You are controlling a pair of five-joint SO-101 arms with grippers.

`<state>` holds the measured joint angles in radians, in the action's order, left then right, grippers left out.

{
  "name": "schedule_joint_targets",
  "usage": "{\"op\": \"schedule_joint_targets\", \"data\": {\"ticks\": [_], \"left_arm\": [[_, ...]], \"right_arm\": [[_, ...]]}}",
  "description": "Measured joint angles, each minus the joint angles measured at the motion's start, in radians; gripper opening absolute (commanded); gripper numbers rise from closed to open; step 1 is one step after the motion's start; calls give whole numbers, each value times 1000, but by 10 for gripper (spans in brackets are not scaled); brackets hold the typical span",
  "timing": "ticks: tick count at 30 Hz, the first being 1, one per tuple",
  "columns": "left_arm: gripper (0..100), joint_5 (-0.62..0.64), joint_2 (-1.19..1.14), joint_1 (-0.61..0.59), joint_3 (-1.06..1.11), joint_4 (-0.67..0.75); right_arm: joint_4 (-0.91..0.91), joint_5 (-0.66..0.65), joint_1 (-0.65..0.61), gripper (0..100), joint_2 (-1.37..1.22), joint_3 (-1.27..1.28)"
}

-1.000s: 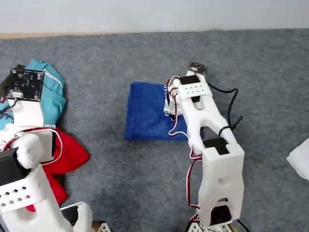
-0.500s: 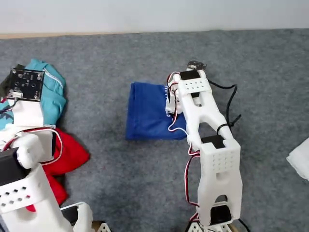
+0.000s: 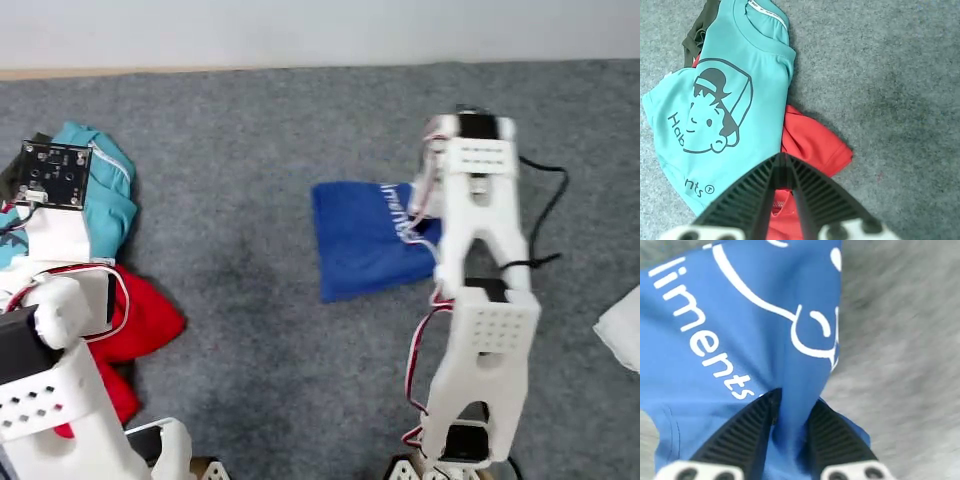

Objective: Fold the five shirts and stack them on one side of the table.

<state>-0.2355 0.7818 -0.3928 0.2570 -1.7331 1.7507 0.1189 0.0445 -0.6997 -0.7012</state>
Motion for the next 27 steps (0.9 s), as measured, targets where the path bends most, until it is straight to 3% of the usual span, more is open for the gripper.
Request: {"op": "schedule_joint_targets", "data": {"ticks": [8, 15, 21, 27], "left_arm": [[3, 0, 0, 0, 0, 0], [3, 0, 0, 0, 0, 0], [3, 0, 0, 0, 0, 0], [3, 0, 0, 0, 0, 0]], "right_arm": [[-40, -546, 215, 9, 0, 0], [-181, -804, 359, 18, 0, 0], [-198, -829, 379, 229, 0, 0], [-198, -591, 379, 253, 38, 0]]}}
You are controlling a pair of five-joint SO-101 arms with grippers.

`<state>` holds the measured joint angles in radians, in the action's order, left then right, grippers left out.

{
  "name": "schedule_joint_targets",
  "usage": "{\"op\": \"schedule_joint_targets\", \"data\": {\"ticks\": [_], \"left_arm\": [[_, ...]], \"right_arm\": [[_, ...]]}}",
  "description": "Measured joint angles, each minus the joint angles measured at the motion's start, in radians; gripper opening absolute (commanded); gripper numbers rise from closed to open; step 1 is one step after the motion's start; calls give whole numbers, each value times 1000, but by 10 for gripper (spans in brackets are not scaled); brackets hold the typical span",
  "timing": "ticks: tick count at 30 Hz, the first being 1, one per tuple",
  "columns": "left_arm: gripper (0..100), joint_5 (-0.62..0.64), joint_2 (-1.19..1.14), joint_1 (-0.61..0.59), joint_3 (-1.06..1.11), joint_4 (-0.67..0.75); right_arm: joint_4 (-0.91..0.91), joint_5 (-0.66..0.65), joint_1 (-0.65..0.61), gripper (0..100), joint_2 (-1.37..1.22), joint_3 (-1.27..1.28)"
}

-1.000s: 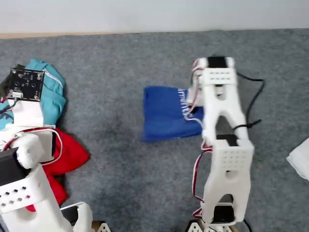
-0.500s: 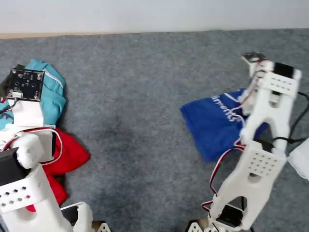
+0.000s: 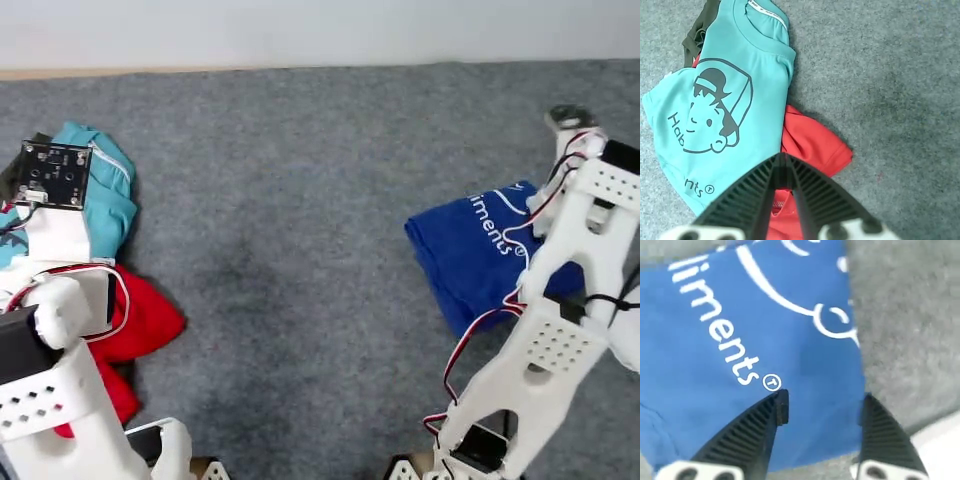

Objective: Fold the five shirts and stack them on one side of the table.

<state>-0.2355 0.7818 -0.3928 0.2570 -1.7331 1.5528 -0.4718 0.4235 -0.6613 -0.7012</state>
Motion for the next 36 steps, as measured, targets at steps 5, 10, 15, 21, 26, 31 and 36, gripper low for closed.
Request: {"op": "schedule_joint_targets", "data": {"ticks": [5, 10, 15, 21, 26, 31, 36], "left_arm": [[3, 0, 0, 0, 0, 0], [3, 0, 0, 0, 0, 0], [3, 0, 0, 0, 0, 0], [3, 0, 0, 0, 0, 0], [3, 0, 0, 0, 0, 0], [3, 0, 0, 0, 0, 0], [3, 0, 0, 0, 0, 0]], "right_arm": [[51, 215, -83, 247, 69, 0], [107, 405, -247, 79, 80, 0], [92, 540, -381, 21, 14, -2], [89, 663, -405, 9, -11, -2], [150, 753, -399, 9, -6, -2], [198, 819, -365, 9, 72, -2], [199, 907, -285, 11, 198, -2]]}}
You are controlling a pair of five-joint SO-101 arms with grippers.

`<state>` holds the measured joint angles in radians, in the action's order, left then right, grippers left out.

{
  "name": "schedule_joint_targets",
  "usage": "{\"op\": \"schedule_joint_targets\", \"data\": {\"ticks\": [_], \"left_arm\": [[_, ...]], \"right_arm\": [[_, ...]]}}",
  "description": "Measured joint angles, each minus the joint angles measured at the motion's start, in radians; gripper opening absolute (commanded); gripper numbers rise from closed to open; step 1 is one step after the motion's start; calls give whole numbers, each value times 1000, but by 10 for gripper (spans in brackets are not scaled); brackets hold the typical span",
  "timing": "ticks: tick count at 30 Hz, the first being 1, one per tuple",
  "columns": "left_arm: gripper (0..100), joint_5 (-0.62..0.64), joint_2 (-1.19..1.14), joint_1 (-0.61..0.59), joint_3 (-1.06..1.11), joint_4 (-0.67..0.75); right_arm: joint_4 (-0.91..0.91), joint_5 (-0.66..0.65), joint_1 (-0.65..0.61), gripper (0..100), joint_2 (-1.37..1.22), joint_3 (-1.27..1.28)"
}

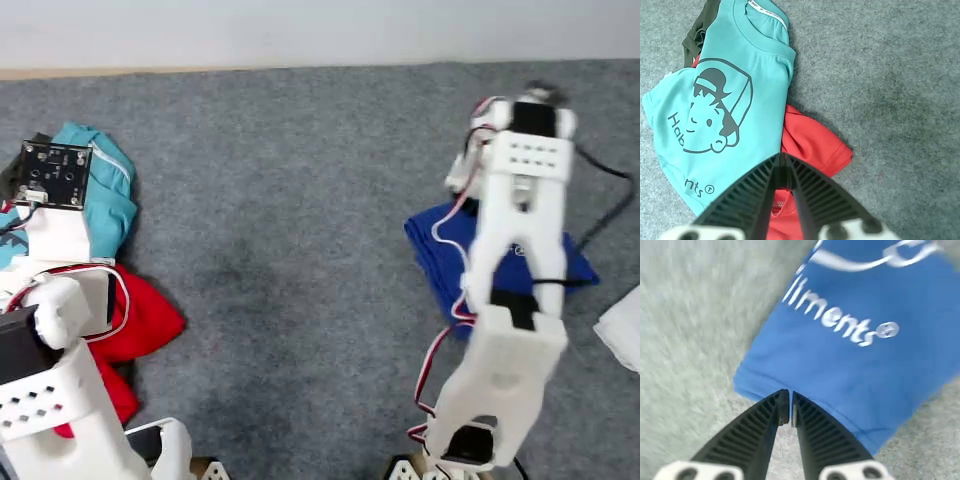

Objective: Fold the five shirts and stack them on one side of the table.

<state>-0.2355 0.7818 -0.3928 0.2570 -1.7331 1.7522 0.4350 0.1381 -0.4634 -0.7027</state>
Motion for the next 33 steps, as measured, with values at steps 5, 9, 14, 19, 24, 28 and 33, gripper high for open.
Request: {"op": "schedule_joint_targets", "data": {"ticks": [5, 9, 14, 19, 24, 28, 33], "left_arm": [[3, 0, 0, 0, 0, 0], [3, 0, 0, 0, 0, 0], [3, 0, 0, 0, 0, 0], [3, 0, 0, 0, 0, 0], [3, 0, 0, 0, 0, 0], [3, 0, 0, 0, 0, 0], [3, 0, 0, 0, 0, 0]], "right_arm": [[2, 54, 41, 71, 138, 48], [2, 187, 68, 299, 216, 198], [-2, 359, 69, 492, 235, 388], [-100, 437, 69, 493, 189, 463], [-206, 468, 89, 493, 71, 466], [-276, 468, 132, 493, 8, 466], [-362, 446, 160, 493, -52, 466]]}}
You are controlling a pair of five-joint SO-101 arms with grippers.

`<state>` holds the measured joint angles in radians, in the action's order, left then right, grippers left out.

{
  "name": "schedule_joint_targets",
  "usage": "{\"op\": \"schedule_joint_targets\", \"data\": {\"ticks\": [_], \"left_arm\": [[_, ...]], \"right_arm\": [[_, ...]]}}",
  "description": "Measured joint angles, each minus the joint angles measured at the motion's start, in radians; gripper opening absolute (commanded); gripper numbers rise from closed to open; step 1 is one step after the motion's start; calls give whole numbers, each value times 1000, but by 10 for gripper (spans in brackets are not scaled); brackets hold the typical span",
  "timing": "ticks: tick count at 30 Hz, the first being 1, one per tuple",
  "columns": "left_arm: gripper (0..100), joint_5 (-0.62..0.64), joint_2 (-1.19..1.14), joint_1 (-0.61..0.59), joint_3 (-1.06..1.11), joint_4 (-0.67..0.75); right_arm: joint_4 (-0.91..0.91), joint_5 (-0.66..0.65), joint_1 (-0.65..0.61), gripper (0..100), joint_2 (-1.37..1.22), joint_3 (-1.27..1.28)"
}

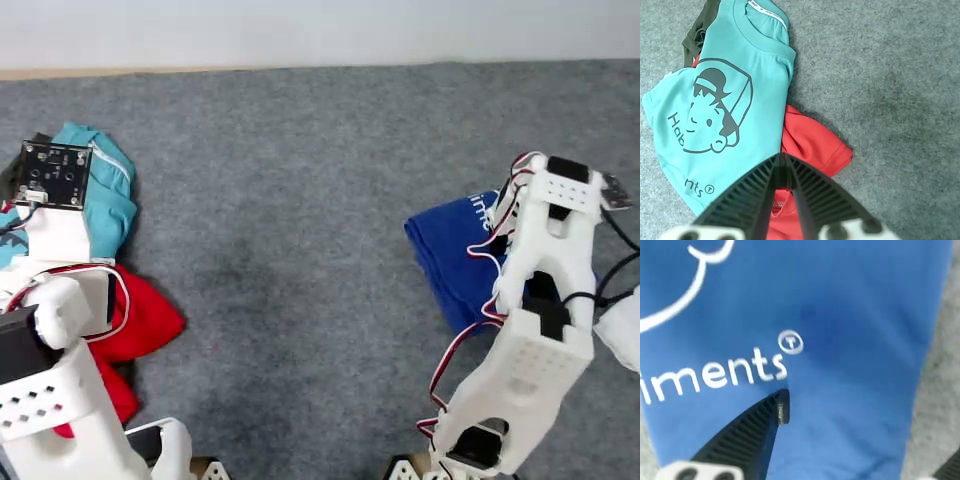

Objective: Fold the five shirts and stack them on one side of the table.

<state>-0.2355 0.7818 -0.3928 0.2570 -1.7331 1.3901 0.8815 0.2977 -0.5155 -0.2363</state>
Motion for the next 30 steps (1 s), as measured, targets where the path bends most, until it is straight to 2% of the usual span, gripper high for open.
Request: {"op": "schedule_joint_targets", "data": {"ticks": [7, 16, 23, 27, 30], "left_arm": [[3, 0, 0, 0, 23, -2], [3, 0, 0, 0, 23, -2], [3, 0, 0, 0, 23, -2], [3, 0, 0, 0, 23, -2], [3, 0, 0, 0, 23, -2]], "right_arm": [[-83, -28, 0, 483, -81, 0], [-107, -91, 2, 230, -158, -49], [-83, -124, 5, 119, -175, -81], [-74, -144, 6, 2, -178, -87], [-46, -192, 15, 7, -176, -97]]}}
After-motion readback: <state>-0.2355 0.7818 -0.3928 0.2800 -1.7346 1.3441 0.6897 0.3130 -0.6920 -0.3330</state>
